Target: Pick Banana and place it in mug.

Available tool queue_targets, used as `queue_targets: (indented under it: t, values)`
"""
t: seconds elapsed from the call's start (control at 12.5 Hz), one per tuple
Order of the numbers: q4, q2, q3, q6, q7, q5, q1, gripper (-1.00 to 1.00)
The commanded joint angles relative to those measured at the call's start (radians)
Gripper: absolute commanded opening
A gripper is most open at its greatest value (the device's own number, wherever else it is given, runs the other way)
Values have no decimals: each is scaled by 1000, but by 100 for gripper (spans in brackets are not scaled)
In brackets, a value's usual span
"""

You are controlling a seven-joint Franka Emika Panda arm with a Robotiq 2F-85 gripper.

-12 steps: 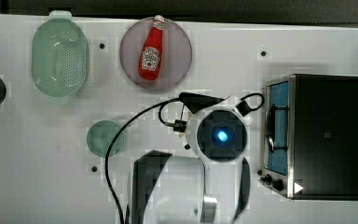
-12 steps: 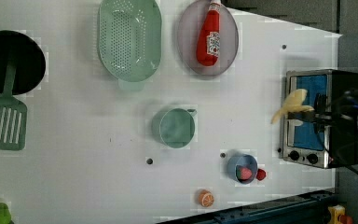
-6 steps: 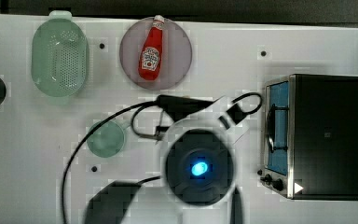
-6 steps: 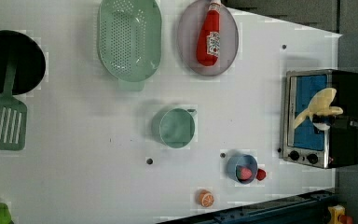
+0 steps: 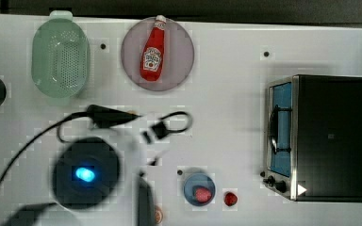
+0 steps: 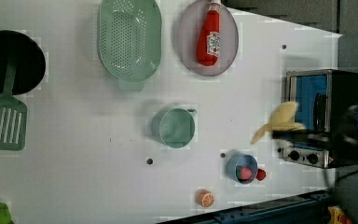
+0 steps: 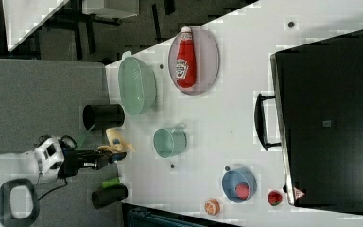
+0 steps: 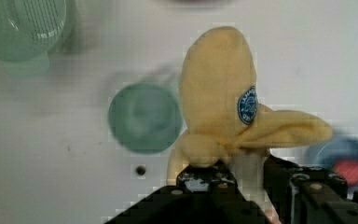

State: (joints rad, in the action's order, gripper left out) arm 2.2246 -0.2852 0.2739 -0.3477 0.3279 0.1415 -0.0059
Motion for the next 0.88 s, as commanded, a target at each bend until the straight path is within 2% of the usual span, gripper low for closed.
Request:
queue_targets:
  t: [0.08,0.48,0.88]
  values:
    - [8,114,113,-57,-295,-23,10,-49]
    - [8,325,170,-252,-407,-25,10,-49]
    - [17,478,176,-415,-448,-95,12,-49]
